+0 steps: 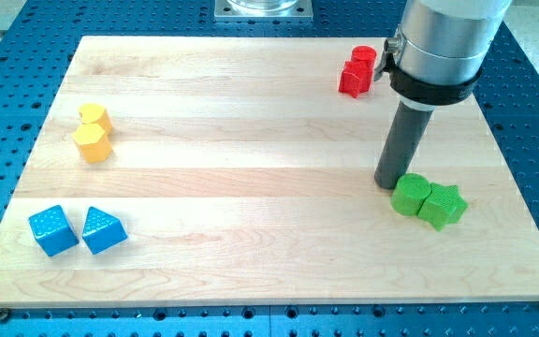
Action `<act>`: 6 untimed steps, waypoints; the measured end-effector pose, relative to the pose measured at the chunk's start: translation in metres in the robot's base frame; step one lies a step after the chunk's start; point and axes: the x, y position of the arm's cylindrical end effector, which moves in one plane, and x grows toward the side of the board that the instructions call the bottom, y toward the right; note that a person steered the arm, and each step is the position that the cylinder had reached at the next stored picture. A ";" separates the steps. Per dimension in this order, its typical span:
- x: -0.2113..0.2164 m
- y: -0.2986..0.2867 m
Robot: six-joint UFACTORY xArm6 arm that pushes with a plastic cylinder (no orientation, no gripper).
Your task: Push the red star slightly to the left
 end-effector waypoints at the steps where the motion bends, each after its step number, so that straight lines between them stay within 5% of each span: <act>1: 0.000 0.000; 3: -0.005 0.000; 6: -0.171 0.031</act>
